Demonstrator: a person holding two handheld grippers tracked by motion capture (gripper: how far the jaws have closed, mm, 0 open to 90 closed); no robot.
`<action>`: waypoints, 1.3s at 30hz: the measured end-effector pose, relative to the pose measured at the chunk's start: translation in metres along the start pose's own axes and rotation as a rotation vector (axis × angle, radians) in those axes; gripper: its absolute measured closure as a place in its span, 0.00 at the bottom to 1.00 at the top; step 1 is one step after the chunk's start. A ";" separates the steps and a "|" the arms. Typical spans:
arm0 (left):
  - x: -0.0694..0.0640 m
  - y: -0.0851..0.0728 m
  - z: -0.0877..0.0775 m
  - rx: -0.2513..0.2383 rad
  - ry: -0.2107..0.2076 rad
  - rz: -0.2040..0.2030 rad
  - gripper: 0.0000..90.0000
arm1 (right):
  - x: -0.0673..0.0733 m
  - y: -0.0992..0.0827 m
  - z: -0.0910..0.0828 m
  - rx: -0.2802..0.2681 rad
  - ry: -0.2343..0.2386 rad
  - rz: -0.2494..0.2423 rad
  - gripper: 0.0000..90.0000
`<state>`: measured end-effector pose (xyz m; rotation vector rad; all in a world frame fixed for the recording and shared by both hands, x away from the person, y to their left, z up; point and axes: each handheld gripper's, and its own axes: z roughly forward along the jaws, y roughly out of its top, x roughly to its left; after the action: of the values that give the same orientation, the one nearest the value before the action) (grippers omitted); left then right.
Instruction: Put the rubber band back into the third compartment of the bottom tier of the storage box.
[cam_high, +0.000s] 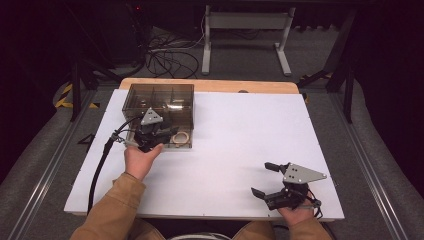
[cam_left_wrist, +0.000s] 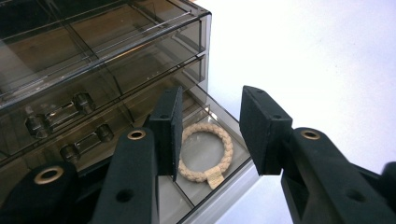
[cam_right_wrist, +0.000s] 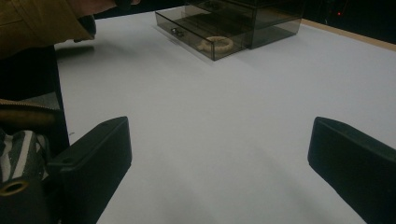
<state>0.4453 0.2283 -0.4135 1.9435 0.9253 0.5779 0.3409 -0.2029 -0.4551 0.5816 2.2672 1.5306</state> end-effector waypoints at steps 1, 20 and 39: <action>0.000 0.000 -0.001 0.000 -0.001 0.000 0.67 | 0.000 0.000 0.000 0.000 0.000 -0.001 0.07; -0.003 0.004 -0.014 -0.047 -0.044 -0.007 0.54 | -0.001 0.001 0.000 -0.004 0.000 0.001 0.07; -0.013 -0.005 -0.061 -0.138 -0.113 0.038 0.21 | -0.001 0.001 0.000 -0.009 -0.004 -0.001 0.07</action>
<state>0.3930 0.2517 -0.3878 1.8534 0.7593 0.5341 0.3416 -0.2033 -0.4541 0.5799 2.2566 1.5369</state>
